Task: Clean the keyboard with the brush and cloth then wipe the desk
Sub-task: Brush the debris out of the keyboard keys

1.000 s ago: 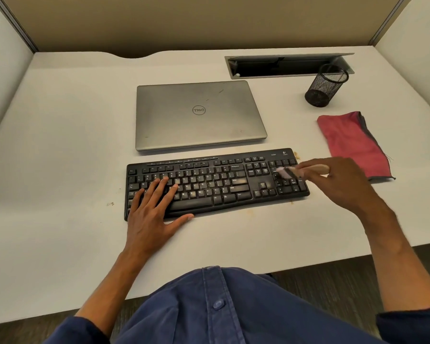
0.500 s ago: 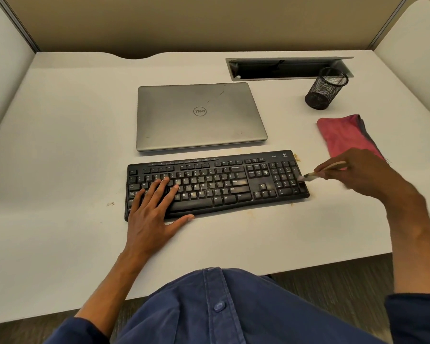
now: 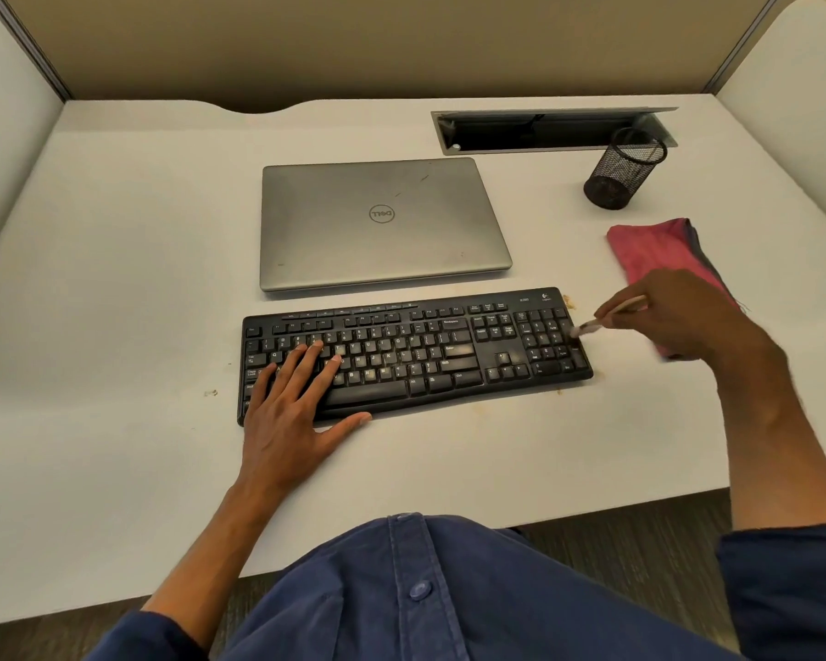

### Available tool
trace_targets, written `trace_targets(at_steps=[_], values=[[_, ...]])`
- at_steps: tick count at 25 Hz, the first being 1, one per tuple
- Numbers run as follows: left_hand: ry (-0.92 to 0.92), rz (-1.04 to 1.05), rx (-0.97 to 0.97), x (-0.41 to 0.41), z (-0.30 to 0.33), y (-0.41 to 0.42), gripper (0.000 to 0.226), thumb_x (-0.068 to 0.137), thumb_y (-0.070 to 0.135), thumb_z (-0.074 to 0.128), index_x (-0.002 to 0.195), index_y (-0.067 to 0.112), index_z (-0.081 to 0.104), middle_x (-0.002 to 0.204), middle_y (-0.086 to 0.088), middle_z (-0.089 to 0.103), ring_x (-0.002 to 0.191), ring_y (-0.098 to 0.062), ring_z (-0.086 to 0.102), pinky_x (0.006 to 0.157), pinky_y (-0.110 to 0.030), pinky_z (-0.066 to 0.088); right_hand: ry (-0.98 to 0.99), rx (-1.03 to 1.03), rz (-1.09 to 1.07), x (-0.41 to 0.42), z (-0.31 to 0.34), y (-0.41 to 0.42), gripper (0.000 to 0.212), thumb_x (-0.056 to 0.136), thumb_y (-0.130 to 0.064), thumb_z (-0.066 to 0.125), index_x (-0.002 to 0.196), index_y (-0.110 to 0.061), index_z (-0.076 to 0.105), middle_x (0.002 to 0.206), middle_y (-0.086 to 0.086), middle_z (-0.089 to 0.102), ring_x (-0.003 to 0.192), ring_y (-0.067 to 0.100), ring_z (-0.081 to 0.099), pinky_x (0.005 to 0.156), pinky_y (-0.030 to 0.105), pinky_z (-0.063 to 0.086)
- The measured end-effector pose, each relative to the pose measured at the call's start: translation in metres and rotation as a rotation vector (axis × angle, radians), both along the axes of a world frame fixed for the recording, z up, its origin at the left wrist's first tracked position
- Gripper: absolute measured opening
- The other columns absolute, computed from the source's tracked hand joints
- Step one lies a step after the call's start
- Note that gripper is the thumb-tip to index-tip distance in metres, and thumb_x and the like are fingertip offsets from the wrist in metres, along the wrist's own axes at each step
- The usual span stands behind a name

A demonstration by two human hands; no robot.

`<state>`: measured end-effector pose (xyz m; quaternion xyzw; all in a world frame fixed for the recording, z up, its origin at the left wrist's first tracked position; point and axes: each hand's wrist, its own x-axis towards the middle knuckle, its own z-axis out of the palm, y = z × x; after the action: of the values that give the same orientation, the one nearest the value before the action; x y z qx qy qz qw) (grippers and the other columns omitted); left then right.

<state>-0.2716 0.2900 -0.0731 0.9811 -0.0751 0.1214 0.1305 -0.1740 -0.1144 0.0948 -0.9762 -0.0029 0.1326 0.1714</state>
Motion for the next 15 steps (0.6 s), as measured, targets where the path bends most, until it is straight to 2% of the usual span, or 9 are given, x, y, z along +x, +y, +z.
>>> trace_targets(at_steps=[2, 3, 5, 6, 8, 10, 12, 15], values=[[-0.001, 0.002, -0.001, 0.0, 0.0, 0.0, 0.082, 0.086, 0.077, 0.041, 0.146, 0.022, 0.05, 0.157, -0.004, 0.039, 0.146, -0.024, 0.033, 0.12, -0.043, 0.019, 0.0, 0.139, 0.03, 0.0, 0.002, 0.013, 0.011, 0.087, -0.022, 0.074, 0.086, -0.033, 0.076, 0.068, -0.016, 0.07, 0.066, -0.002, 0.062, 0.058, 0.015, 0.044], [-0.001, 0.004, -0.002, 0.0, 0.0, 0.0, 0.082, 0.086, 0.077, 0.041, 0.146, 0.022, 0.05, 0.157, -0.004, 0.039, 0.146, -0.024, 0.033, 0.12, -0.043, 0.018, 0.031, 0.207, 0.051, -0.001, 0.002, 0.022, 0.01, 0.086, -0.023, 0.075, 0.089, -0.031, 0.077, 0.066, -0.019, 0.069, 0.068, -0.005, 0.064, 0.06, 0.014, 0.046], [0.001, 0.002, -0.002, 0.0, 0.0, 0.0, 0.081, 0.086, 0.077, 0.042, 0.146, 0.022, 0.05, 0.157, -0.003, 0.039, 0.147, -0.023, 0.033, 0.12, -0.043, 0.018, 0.052, 0.251, 0.079, 0.001, -0.006, 0.03, 0.01, 0.083, -0.026, 0.077, 0.09, -0.033, 0.079, 0.08, -0.013, 0.075, 0.087, 0.007, 0.068, 0.081, 0.03, 0.052], [0.002, 0.001, -0.001, 0.0, 0.0, 0.0, 0.081, 0.086, 0.077, 0.042, 0.146, 0.022, 0.05, 0.157, -0.003, 0.039, 0.147, -0.023, 0.033, 0.12, -0.043, 0.018, 0.056, 0.239, 0.071, 0.003, -0.01, 0.029, 0.01, 0.083, -0.026, 0.078, 0.09, -0.033, 0.079, 0.084, -0.008, 0.077, 0.09, 0.016, 0.069, 0.084, 0.036, 0.051], [0.001, 0.004, -0.002, 0.0, 0.0, 0.0, 0.081, 0.086, 0.077, 0.041, 0.146, 0.023, 0.05, 0.157, -0.003, 0.039, 0.147, -0.023, 0.033, 0.12, -0.043, 0.019, 0.067, 0.191, 0.025, 0.009, -0.01, 0.02, 0.009, 0.083, -0.023, 0.078, 0.088, -0.031, 0.08, 0.075, -0.008, 0.075, 0.077, 0.019, 0.066, 0.07, 0.037, 0.049], [0.001, 0.006, -0.003, 0.0, 0.0, 0.0, 0.081, 0.086, 0.077, 0.041, 0.146, 0.023, 0.05, 0.158, -0.003, 0.039, 0.147, -0.023, 0.033, 0.12, -0.044, 0.02, 0.056, 0.109, -0.026, 0.013, -0.007, 0.009, 0.013, 0.085, -0.017, 0.075, 0.083, -0.029, 0.078, 0.068, -0.01, 0.072, 0.066, 0.011, 0.058, 0.056, 0.031, 0.039], [0.002, 0.004, -0.005, 0.0, 0.0, -0.001, 0.082, 0.086, 0.078, 0.04, 0.146, 0.023, 0.05, 0.158, -0.003, 0.038, 0.147, -0.023, 0.033, 0.12, -0.045, 0.02, -0.006, 0.07, -0.036, 0.016, -0.004, 0.007, 0.012, 0.086, -0.014, 0.071, 0.085, -0.024, 0.078, 0.072, -0.009, 0.07, 0.069, 0.008, 0.059, 0.056, 0.027, 0.038], [0.001, 0.003, -0.006, 0.0, 0.001, -0.001, 0.082, 0.086, 0.077, 0.04, 0.146, 0.022, 0.05, 0.158, -0.003, 0.039, 0.147, -0.023, 0.033, 0.12, -0.044, 0.02, -0.013, 0.221, 0.014, 0.014, -0.004, 0.024, 0.008, 0.086, -0.018, 0.074, 0.091, -0.024, 0.078, 0.072, -0.01, 0.069, 0.067, 0.003, 0.062, 0.054, 0.018, 0.037]])
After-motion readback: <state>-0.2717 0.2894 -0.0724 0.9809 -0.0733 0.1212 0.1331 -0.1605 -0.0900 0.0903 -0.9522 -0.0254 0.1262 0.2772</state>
